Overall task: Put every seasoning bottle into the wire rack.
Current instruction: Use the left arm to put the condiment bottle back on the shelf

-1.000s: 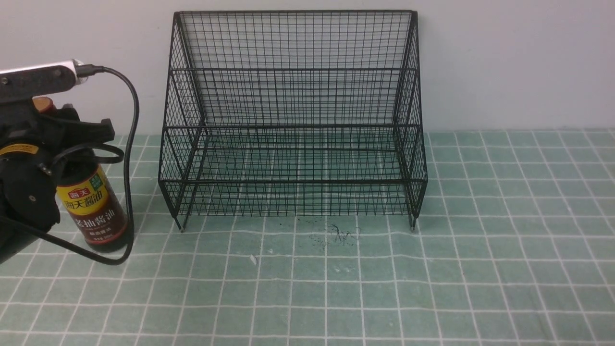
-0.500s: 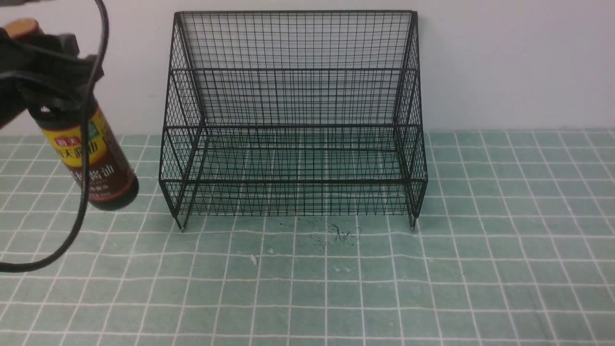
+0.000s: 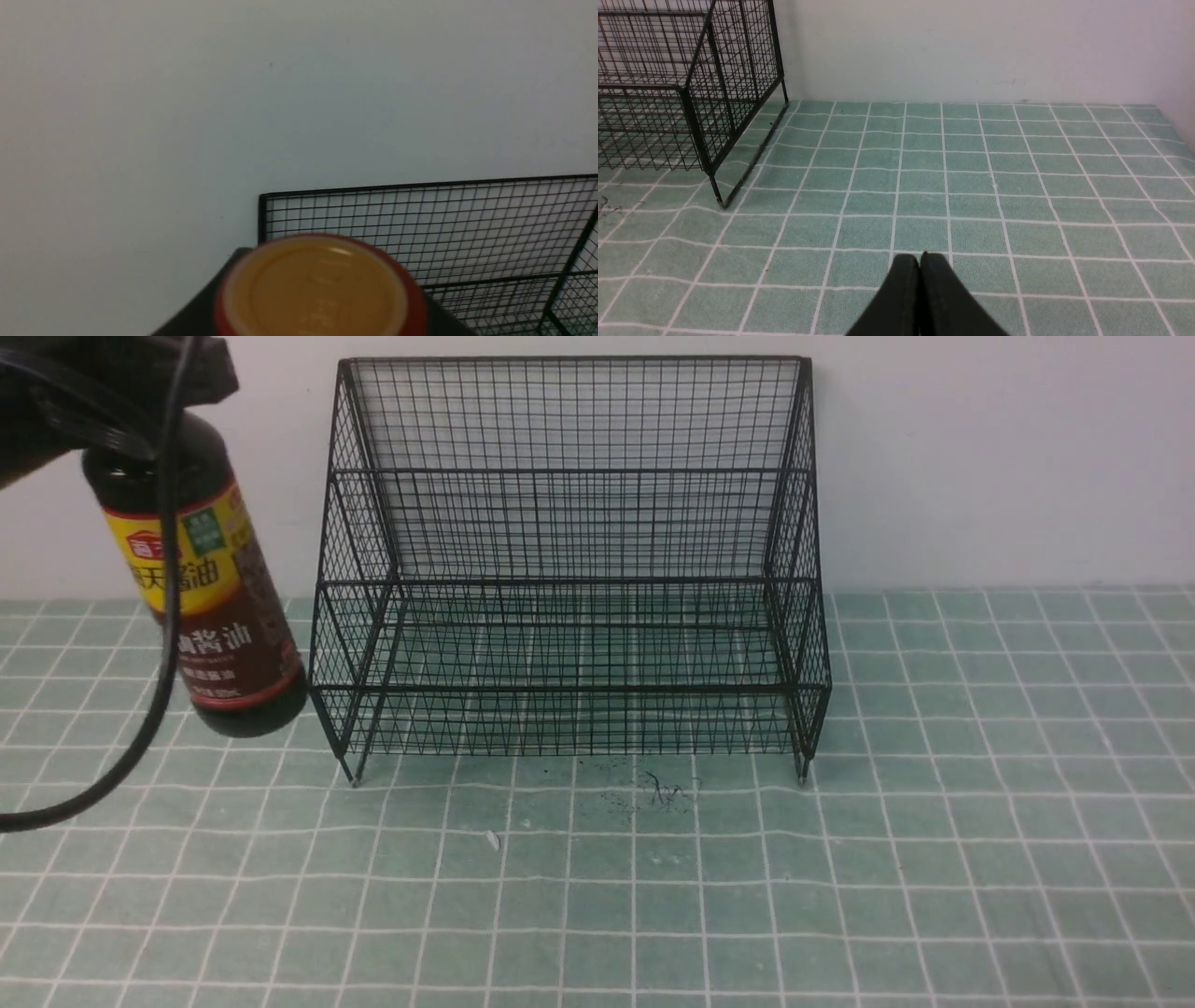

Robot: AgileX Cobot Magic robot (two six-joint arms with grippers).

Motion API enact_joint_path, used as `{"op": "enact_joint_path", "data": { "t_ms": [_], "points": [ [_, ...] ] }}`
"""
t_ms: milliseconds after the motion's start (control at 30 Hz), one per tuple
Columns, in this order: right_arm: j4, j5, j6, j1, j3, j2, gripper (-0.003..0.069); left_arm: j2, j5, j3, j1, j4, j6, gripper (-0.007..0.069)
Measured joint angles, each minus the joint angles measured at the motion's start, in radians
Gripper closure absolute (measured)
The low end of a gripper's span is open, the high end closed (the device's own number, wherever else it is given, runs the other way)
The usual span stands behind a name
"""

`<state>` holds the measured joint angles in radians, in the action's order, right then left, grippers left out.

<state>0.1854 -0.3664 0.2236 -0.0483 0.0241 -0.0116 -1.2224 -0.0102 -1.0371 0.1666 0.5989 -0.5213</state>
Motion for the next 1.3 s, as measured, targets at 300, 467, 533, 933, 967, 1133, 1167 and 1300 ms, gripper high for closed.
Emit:
{"op": "enact_joint_path", "data": {
  "t_ms": [300,467,533,933,967,1133,1167,1300],
  "points": [
    [0.0,0.0,0.0,0.0,0.0,0.0,0.0673,-0.154,-0.257,-0.001,0.129,0.011,0.001,0.0366],
    [0.0,0.0,0.0,0.0,0.0,0.0,0.0673,-0.257,-0.434,-0.006,0.161,-0.019,0.022,0.0366],
    [0.0,0.0,0.0,0.0,0.0,0.0,0.0673,-0.289,-0.473,-0.013,0.164,-0.057,0.037,0.0366],
    [0.0,0.0,0.0,0.0,0.0,0.0,0.0673,-0.388,-0.43,-0.019,0.164,-0.207,0.257,0.0366],
    [0.0,0.0,0.0,0.0,0.0,0.0,0.0673,-0.392,-0.408,-0.021,0.164,-0.208,0.263,0.0366],
    [0.001,0.0,0.0,0.0,0.0,0.0,0.0673,-0.392,-0.313,-0.021,0.164,-0.227,0.265,0.0366],
    [0.001,0.0,0.0,0.0,0.0,0.0,0.0673,-0.393,-0.296,-0.021,0.164,-0.229,0.265,0.0366],
    [0.001,0.0,0.0,0.0,0.0,0.0,0.0673,-0.392,-0.28,-0.028,0.164,-0.229,0.279,0.0321]
  ]
}}
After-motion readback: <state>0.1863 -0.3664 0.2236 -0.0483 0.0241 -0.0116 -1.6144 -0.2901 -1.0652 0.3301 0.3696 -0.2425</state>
